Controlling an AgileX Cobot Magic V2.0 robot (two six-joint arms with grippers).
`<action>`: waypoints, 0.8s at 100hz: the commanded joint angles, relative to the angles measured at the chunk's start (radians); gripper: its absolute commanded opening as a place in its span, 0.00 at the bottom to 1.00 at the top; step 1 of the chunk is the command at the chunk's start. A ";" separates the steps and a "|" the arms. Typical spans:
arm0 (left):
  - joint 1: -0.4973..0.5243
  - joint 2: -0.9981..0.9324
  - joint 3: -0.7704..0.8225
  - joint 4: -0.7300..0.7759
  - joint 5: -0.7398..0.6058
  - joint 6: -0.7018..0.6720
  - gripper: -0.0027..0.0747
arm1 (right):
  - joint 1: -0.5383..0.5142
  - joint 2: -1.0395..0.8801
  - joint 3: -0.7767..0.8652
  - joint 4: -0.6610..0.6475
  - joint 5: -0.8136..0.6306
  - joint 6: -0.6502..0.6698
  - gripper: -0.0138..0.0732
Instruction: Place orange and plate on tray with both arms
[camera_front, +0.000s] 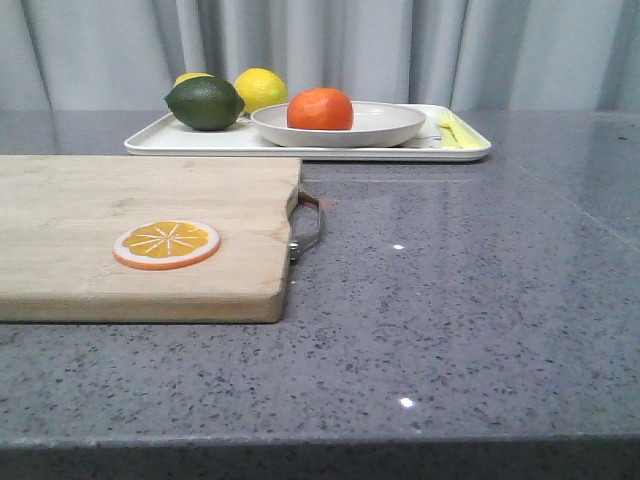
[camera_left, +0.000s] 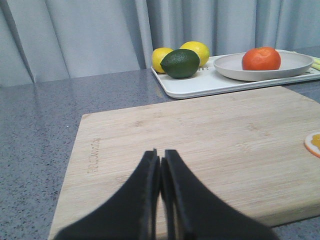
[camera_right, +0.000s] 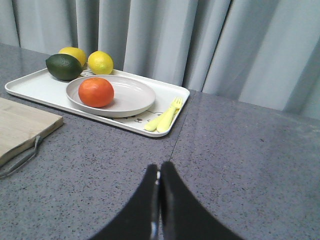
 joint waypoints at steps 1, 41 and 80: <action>0.002 -0.034 0.008 -0.001 -0.087 -0.009 0.01 | -0.002 0.008 -0.025 0.001 -0.079 -0.009 0.04; 0.002 -0.034 0.008 -0.001 -0.087 -0.009 0.01 | -0.002 0.008 -0.022 -0.001 -0.078 -0.009 0.04; 0.002 -0.034 0.008 -0.001 -0.087 -0.009 0.01 | -0.002 -0.154 0.130 -0.443 -0.107 0.433 0.04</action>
